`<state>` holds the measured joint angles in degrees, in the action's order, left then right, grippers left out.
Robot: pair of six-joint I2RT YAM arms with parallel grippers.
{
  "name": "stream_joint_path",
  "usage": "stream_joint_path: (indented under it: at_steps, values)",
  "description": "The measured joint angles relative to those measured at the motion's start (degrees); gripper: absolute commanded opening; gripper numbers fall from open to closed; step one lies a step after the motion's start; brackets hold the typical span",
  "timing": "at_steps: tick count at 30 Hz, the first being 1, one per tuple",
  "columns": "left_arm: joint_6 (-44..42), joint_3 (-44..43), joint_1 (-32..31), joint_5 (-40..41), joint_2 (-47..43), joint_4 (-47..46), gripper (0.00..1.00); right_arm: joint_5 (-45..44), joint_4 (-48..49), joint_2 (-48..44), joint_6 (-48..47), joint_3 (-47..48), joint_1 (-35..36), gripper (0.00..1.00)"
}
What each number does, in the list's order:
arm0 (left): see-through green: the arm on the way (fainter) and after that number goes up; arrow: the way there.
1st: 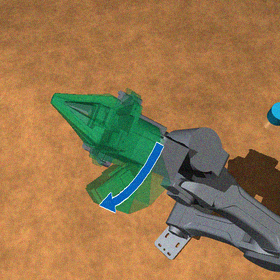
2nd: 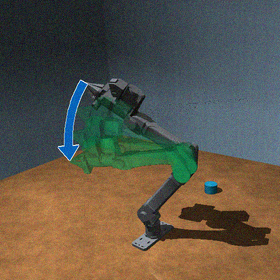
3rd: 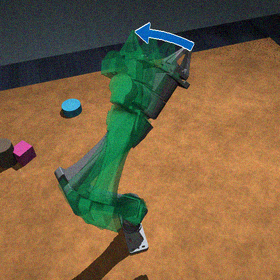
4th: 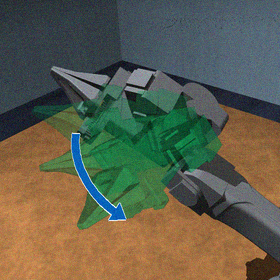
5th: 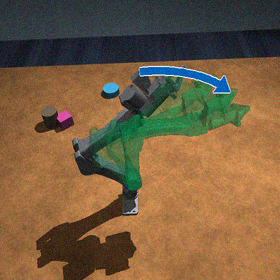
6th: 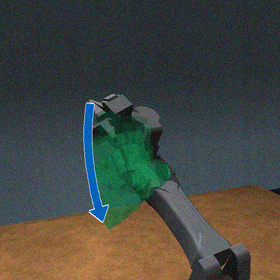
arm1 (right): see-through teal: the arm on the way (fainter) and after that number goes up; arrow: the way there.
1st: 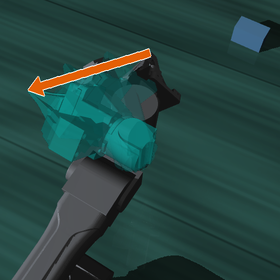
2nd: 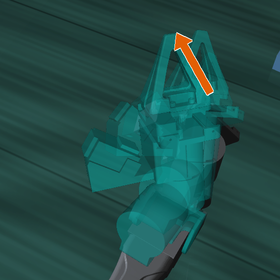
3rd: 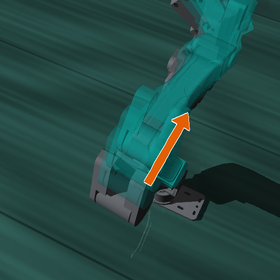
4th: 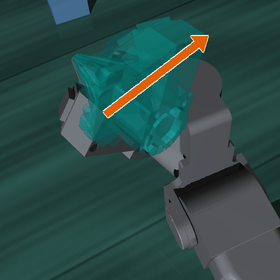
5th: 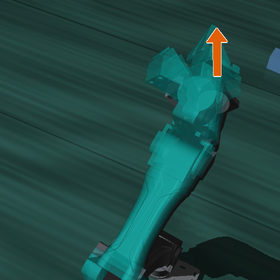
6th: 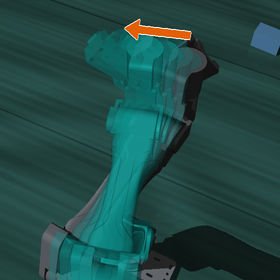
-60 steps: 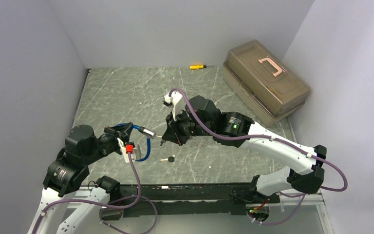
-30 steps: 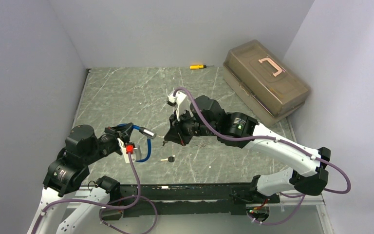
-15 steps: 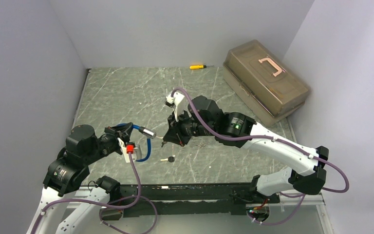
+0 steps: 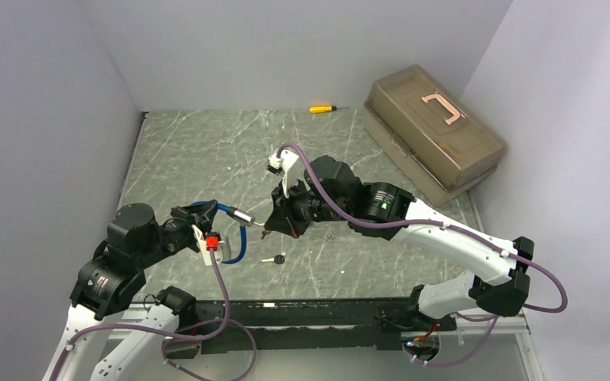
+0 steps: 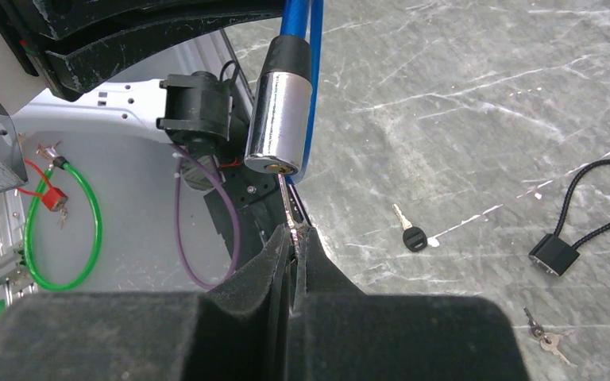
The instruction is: Unlock with the key
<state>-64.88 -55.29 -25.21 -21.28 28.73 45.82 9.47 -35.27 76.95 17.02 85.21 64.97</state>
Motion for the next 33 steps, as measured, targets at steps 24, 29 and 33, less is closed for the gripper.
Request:
stream_joint_path:
  at_steps: [24,29,33]
  values:
    - [0.0,0.0,-0.2,1.7,0.0,2.2,0.0,-0.2,-0.7,2.9,1.1,1.2,0.0,0.0]
    - [0.0,0.0,-0.2,3.3,0.0,2.6,0.0,-0.6,-0.7,4.4,2.1,1.5,0.0,0.0]
    - [0.0,0.0,-0.4,4.1,0.0,2.6,0.0,-1.1,-0.2,4.7,3.2,1.5,0.0,0.0]
